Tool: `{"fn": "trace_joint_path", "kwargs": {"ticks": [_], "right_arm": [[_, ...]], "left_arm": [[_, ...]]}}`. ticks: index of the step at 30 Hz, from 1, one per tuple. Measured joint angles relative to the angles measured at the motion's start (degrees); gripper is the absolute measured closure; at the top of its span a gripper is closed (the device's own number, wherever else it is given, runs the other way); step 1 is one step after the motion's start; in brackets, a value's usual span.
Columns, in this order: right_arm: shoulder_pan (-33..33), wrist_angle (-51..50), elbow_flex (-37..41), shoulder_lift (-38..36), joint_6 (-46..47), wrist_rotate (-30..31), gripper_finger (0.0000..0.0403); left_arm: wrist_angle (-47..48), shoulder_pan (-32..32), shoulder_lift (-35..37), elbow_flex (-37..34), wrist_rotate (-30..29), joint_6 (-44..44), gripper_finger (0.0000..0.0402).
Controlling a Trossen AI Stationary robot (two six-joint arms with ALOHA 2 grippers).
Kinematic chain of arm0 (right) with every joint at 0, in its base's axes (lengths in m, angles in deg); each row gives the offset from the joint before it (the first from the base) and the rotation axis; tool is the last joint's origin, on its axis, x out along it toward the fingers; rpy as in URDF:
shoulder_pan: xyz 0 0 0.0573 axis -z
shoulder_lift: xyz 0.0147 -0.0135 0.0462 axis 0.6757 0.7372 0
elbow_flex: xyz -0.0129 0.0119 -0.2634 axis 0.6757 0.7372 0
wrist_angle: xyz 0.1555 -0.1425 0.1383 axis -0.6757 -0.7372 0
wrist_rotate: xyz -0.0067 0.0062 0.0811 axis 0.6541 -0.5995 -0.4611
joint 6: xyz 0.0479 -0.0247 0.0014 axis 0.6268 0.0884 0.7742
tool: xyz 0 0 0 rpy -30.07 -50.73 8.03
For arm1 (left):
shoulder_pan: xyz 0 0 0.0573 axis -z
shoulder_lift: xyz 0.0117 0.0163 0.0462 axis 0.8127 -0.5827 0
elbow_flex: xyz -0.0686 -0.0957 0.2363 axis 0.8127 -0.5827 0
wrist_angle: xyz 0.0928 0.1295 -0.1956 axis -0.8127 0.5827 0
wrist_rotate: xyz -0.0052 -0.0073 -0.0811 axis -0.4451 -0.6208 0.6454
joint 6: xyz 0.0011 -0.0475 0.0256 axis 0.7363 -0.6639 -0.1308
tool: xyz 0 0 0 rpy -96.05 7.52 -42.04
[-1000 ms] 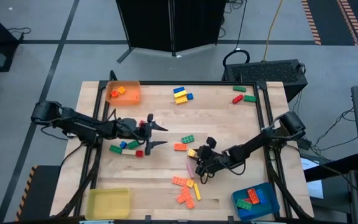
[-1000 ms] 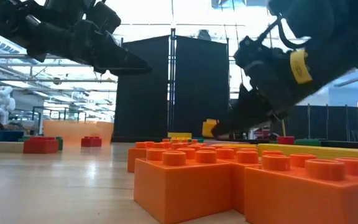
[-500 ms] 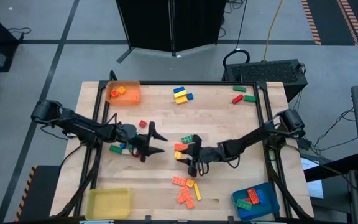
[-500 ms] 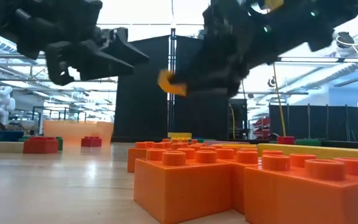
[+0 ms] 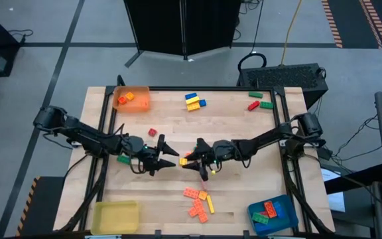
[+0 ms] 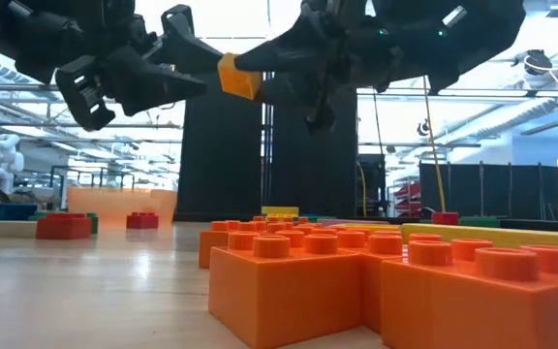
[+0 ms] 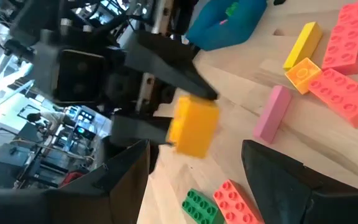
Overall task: Sort blocks by size
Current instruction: Put the yellow 4 stud game piece into the orange bin
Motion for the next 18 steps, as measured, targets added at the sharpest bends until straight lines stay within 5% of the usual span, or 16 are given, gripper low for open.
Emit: {"fn": "trace_joint_path", "kwargs": {"ticks": [18], "right_arm": [[2.9, 2.0, 0.0, 0.0, 1.5, -1.3, 0.0271]], "left_arm": [[-3.0, -0.6, 0.0, 0.0, 0.0, 0.1, 0.0146]]}}
